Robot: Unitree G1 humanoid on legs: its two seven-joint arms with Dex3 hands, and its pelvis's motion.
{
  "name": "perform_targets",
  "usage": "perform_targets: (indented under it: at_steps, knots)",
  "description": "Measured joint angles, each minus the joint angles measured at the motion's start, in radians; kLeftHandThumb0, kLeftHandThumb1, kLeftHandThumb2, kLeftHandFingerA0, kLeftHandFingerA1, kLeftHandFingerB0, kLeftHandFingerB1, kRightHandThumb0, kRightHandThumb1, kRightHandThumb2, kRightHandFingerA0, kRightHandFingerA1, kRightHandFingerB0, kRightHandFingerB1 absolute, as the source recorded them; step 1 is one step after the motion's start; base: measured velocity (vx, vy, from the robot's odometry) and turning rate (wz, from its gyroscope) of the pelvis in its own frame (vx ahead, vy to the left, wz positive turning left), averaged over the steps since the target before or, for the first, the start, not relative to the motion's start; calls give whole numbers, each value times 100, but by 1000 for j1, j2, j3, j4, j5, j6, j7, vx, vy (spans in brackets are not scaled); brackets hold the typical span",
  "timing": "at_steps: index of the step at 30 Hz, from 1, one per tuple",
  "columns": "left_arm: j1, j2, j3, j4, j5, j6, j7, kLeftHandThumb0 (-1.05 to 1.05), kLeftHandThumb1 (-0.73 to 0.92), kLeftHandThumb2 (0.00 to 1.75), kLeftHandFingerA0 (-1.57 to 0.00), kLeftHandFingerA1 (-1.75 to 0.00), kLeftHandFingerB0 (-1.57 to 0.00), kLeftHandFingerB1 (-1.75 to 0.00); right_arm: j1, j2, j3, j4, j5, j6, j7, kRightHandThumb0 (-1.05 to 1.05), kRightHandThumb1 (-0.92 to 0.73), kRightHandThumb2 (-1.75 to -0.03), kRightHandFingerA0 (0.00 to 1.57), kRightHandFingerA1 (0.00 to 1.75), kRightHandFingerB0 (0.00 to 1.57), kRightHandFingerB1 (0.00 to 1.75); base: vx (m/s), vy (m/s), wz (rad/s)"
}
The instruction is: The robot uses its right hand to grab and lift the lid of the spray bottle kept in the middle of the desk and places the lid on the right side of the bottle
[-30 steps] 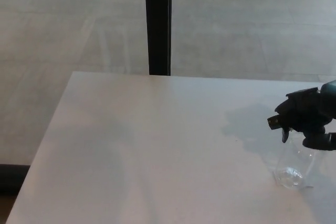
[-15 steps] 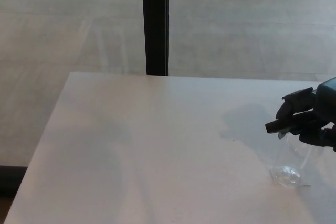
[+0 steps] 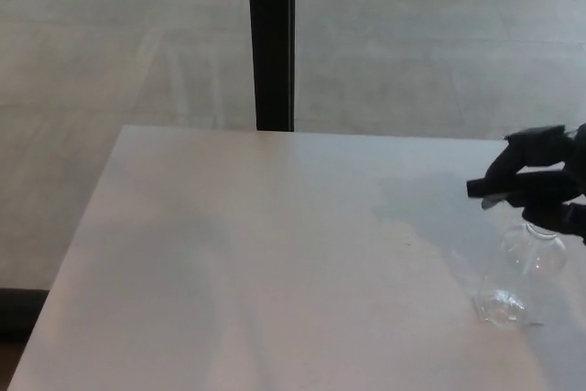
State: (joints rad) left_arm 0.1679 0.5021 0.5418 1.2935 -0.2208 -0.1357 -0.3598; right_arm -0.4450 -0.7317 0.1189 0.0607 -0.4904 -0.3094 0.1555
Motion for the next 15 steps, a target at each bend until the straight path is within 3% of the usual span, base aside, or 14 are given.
perform_targets:
  at_steps: [9,13,14,15]
  knots:
    - [1,0,-13,0,2,0,1,-81,83,65,-59,-50,-42,-38,-115,-4,-103,9,72,88,91,-25,-69,-77,88,169,86,91,0,0,0]
    - [2,0,-18,0,2,0,1,-83,82,64,-58,-49,-42,-39,-180,-20,-152,11,101,142,129,-26,-67,-75,89,164,87,86,0,0,0]
    - [1,0,-18,0,2,0,1,-81,66,106,-53,-61,-35,-51,-190,-20,-160,10,106,157,138,-24,-66,-74,89,158,89,82,0,0,0]
    - [1,0,-19,0,2,0,1,-82,82,65,-59,-49,-41,-38,-203,-22,-171,16,113,171,147,-24,-63,-76,90,158,92,82,0,0,0]
